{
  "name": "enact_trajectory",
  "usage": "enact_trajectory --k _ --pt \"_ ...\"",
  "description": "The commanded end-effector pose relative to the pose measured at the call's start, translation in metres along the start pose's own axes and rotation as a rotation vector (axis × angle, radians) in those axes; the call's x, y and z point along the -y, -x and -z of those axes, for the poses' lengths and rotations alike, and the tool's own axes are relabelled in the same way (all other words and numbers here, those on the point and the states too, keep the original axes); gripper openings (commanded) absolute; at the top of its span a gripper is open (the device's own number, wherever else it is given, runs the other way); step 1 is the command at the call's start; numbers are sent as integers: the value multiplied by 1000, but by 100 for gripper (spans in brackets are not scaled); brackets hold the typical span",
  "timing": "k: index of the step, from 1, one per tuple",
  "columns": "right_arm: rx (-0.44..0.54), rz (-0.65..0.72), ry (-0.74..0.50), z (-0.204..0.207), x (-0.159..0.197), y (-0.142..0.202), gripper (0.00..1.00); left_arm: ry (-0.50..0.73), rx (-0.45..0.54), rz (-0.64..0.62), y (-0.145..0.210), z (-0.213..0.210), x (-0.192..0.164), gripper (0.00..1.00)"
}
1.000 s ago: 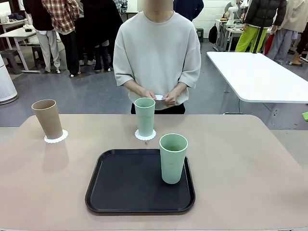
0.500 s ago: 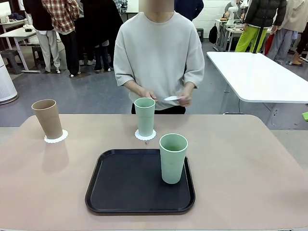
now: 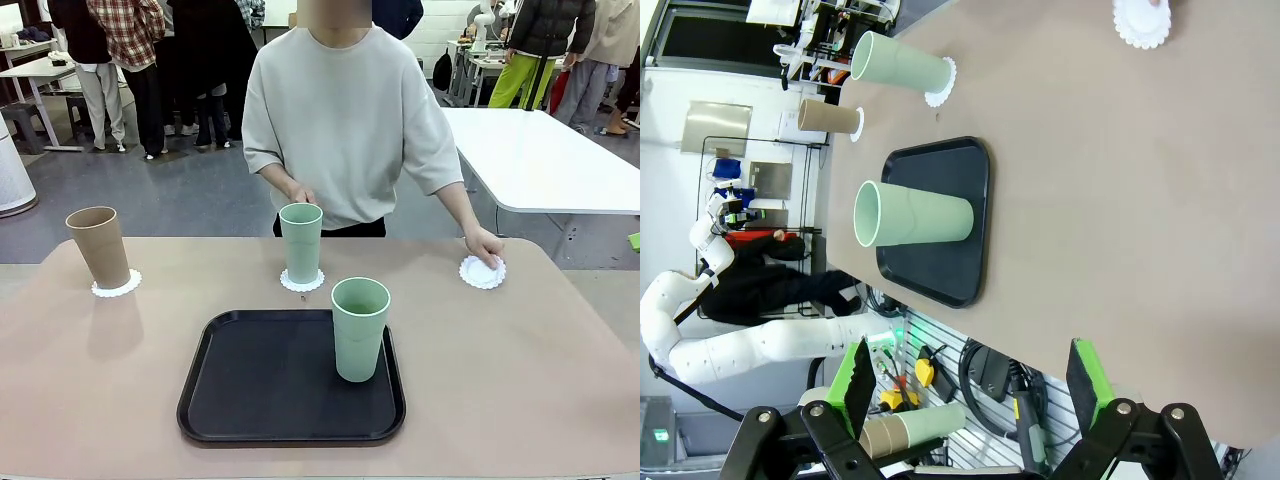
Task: Place coasters on the table and set cups on them.
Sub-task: Take one Reusable plastic cup from the Flat Tray and place it on a coaster set by the human.
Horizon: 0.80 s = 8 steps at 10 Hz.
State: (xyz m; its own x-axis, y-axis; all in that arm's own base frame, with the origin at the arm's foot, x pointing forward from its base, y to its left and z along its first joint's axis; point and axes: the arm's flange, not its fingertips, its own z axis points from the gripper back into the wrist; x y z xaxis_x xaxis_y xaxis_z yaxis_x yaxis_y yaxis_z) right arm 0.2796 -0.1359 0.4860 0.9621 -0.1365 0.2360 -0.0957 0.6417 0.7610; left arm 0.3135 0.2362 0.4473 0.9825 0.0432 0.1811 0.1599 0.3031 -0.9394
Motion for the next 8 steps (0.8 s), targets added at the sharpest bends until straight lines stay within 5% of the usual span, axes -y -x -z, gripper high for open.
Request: enact_trajectory --k 1,8 --pt "2 -5 -17 1 0 -1 100 17 11 8 1 0 1 100" --pt "2 -5 -17 1 0 -1 100 17 11 8 1 0 1 100"
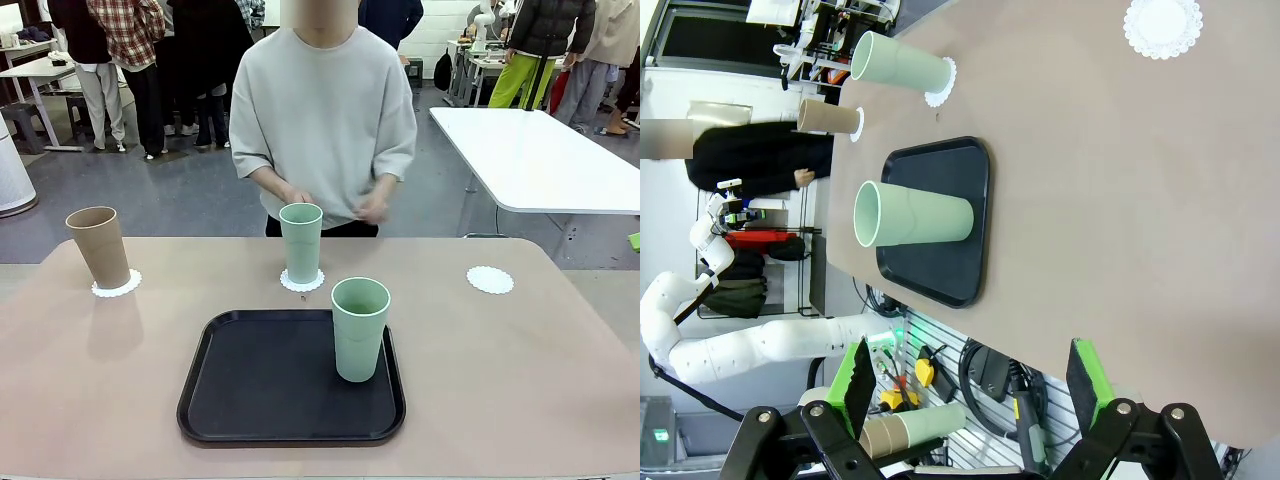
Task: Place coasters on the table and set cups on them.
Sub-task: Take one Reusable plastic cup from the Flat Tray and place it on a coaster set by the human.
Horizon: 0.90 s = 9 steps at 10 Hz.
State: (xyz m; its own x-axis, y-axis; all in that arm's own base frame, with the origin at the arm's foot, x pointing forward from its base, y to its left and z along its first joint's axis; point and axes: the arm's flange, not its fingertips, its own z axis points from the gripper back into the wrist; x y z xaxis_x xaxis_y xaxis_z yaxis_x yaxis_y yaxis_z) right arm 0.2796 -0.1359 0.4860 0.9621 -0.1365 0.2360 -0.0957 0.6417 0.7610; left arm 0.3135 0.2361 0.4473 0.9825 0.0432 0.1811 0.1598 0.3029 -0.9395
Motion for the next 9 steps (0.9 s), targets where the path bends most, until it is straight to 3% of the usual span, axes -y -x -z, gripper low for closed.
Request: enact_trajectory --k 1,2,3,4,6,7,9 --pt "2 -5 -17 1 0 -1 100 17 11 8 1 0 1 100" --pt "0 0 0 0 0 0 100 17 11 8 1 0 1 100" --pt "-109 -352 54 13 1 -10 100 17 11 8 1 0 1 100" --pt "-205 -586 79 27 3 -22 100 17 11 8 1 0 1 100" --pt "-331 -867 58 58 -5 -40 100 17 11 8 1 0 1 100" --pt "-341 -940 15 75 -17 -45 100 17 11 8 1 0 1 100" --pt "-239 -1026 -63 106 -30 -48 100 17 11 8 1 0 1 100"
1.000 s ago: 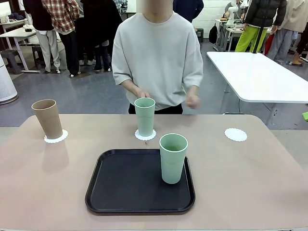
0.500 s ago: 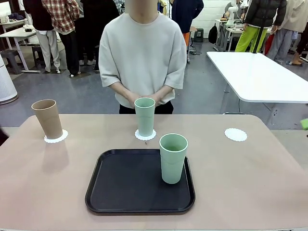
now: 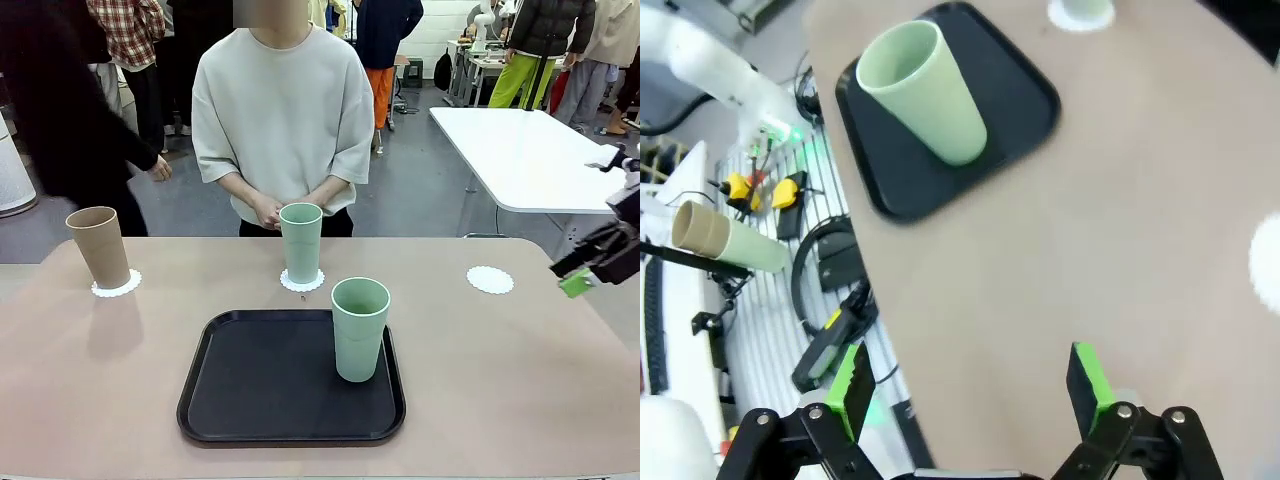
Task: Place coasters on the table and set cups on them.
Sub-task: Take one Reusable plastic cup from the Flat Tray and place it on a coaster set by the human.
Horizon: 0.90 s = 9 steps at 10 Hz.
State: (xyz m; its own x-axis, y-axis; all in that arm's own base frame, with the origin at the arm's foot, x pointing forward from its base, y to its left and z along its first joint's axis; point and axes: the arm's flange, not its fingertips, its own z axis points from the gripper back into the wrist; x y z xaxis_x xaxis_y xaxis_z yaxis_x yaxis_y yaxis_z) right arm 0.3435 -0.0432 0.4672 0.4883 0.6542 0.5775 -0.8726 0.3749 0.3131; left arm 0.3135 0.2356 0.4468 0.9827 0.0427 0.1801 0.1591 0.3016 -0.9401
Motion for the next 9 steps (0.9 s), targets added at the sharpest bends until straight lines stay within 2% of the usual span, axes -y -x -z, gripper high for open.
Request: enact_trajectory --k 1,2,3,5,6,7,9 --pt "127 -69 -5 15 11 3 100 16 12 9 1 0 1 100" --pt "211 17 5 14 7 7 100 16 12 9 1 0 1 100" --pt "53 -50 5 5 2 -6 100 16 12 9 1 0 1 100" --pt "53 -50 5 5 2 -6 100 16 12 9 1 0 1 100" --pt "105 -34 10 8 3 -5 100 16 12 9 1 0 1 100" --pt "147 -221 65 30 4 4 100 16 12 9 1 0 1 100" --pt "237 -314 6 78 27 16 100 16 12 9 1 0 1 100"
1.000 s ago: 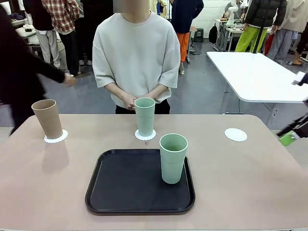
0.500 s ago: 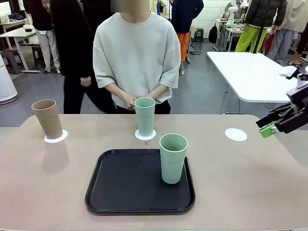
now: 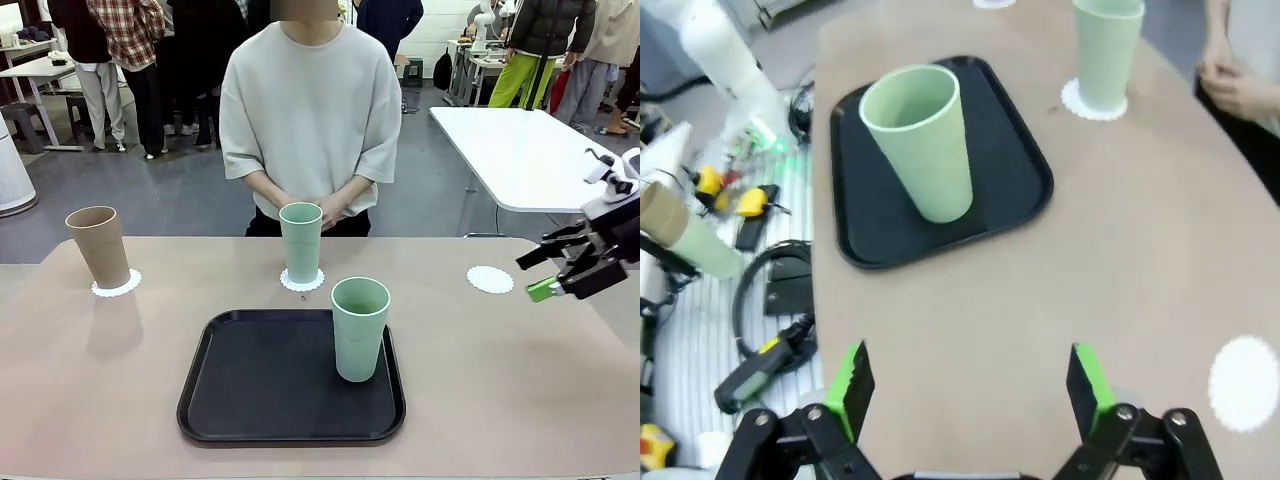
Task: Place coasters on the table and set cups on them.
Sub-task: Take one Reusable plastic cup from the Flat Tray and place it on a coaster set by the human.
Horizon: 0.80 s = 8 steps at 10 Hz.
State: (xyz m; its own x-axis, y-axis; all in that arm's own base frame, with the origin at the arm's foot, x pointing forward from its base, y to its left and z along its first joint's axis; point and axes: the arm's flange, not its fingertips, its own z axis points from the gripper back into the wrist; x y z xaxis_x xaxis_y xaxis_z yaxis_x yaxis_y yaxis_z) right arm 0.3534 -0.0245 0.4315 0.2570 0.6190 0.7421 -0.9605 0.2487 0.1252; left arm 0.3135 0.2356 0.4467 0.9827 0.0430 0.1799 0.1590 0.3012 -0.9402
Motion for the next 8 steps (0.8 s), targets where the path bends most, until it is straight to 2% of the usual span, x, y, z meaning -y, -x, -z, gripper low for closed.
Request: enact_trajectory --k 1,2,4,8 --pt "96 -95 -13 59 15 29 100 15 12 9 1 0 1 100" --pt "101 -120 12 82 21 31 100 15 12 9 1 0 1 100" --pt "96 -169 -55 111 21 27 100 15 12 9 1 0 1 100" --pt "152 -209 -146 133 13 12 100 15 12 9 1 0 1 100"
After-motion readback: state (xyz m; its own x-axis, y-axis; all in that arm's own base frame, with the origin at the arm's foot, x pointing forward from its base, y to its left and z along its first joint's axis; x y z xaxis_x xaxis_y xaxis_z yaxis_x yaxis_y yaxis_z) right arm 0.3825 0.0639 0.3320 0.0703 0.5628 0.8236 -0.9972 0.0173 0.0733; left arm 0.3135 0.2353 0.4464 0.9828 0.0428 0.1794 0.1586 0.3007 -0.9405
